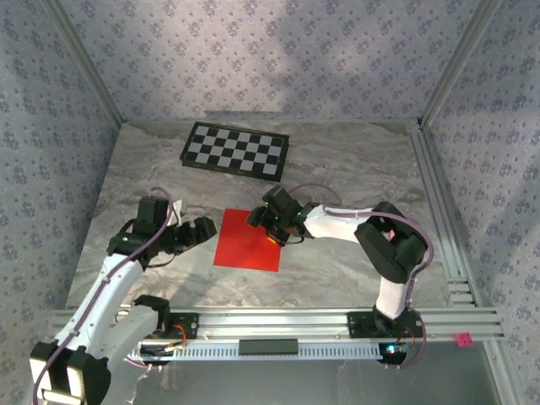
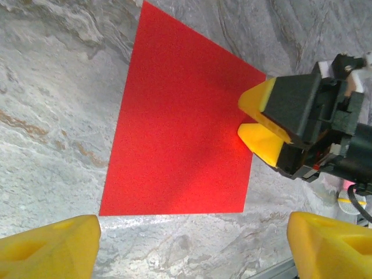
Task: Fold a paper plane with a square sheet of paper (pick it up from the middle)
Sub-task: Rotate the square sheet of paper at the center of the table, then first fold the square sheet of paper in half at the center of the table.
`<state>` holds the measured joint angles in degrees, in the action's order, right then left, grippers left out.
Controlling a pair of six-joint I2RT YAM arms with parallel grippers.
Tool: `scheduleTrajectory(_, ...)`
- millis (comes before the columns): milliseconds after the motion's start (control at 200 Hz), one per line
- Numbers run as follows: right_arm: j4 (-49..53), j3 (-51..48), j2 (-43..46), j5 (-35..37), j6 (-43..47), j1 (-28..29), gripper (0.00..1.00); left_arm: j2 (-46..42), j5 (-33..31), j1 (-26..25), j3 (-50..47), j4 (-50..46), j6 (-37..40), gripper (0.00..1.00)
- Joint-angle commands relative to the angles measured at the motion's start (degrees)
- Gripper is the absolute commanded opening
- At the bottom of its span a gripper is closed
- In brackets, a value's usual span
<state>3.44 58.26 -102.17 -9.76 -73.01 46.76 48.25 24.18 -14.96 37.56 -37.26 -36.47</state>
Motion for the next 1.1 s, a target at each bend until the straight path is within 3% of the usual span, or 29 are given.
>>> scheduleTrajectory(0,1.98,-0.86,6.97,2.16,4.70,-1.10,0.83,1.55,-2.58,-3.76,2.17,0.57,-2.25,0.80)
scheduleTrajectory(135,9.39,-3.18,14.49,8.22,10.76,-2.81,0.84,5.21,-8.11,-11.68,3.93,1.34,-5.87,0.76)
scheduleTrajectory(265,10.38,-9.85,21.67,15.43,12.41,-4.69,0.87,11.72,-14.83,-20.07,7.35,1.65,-7.75,0.74)
scheduleTrajectory(340,10.20,-12.69,24.09,13.48,12.52,-7.51,0.87,17.80,-16.62,-23.39,9.46,2.66,-7.50,0.74)
scheduleTrajectory(445,9.95,-15.19,25.88,4.99,16.62,-12.98,0.90,29.89,-19.25,-26.49,16.32,-0.58,-5.21,0.74)
scheduleTrajectory(575,9.84,-16.14,29.05,2.40,21.61,-15.30,0.94,43.32,-23.13,-28.42,26.42,-8.60,-2.18,0.75)
scheduleTrajectory(715,10.85,-16.89,32.30,3.53,24.39,-15.63,0.99,51.61,-23.45,-28.85,33.34,-11.16,-0.19,0.78)
scheduleTrajectory(1094,10.02,-18.96,32.82,1.04,24.25,-16.18,1.00,58.94,-22.94,-28.96,38.19,-12.93,-0.11,0.85)
